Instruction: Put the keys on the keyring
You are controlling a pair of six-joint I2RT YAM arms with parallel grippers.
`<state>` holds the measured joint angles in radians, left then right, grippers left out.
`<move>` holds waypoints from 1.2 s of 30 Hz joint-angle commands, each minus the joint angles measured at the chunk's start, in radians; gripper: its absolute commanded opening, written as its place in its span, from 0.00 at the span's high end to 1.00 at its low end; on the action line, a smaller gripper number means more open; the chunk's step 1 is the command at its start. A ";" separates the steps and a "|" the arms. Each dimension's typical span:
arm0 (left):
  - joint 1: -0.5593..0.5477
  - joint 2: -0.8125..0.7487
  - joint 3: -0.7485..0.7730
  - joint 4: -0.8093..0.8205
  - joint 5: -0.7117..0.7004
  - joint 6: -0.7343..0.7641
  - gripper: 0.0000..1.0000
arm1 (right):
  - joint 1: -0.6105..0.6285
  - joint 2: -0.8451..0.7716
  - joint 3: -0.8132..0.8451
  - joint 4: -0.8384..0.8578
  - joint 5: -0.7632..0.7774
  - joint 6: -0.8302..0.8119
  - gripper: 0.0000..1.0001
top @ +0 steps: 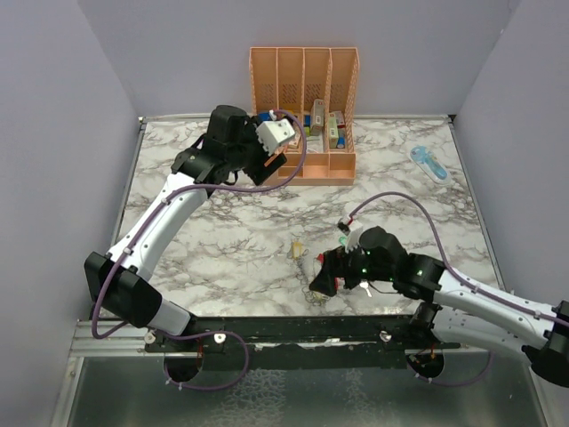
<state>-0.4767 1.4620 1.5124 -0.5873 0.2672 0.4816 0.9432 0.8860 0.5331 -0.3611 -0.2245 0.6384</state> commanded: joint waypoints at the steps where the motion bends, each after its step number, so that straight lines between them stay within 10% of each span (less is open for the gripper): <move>1: 0.032 0.008 0.001 0.070 -0.028 -0.068 0.17 | 0.004 -0.072 0.099 -0.060 0.294 0.018 0.01; 5: 0.060 0.001 0.002 0.101 -0.054 -0.093 0.01 | 0.005 -0.088 0.149 -0.063 0.540 0.031 0.01; 14: 0.115 -0.014 -0.024 0.137 -0.062 -0.127 0.01 | 0.005 0.018 0.266 -0.222 0.836 0.143 0.01; 36: 0.262 -0.052 -0.078 0.161 0.057 -0.201 0.01 | 0.005 -0.014 0.268 -0.190 0.901 0.029 0.01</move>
<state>-0.2234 1.4494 1.4395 -0.4557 0.2874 0.3008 0.9436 0.8757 0.7792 -0.5461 0.6361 0.6750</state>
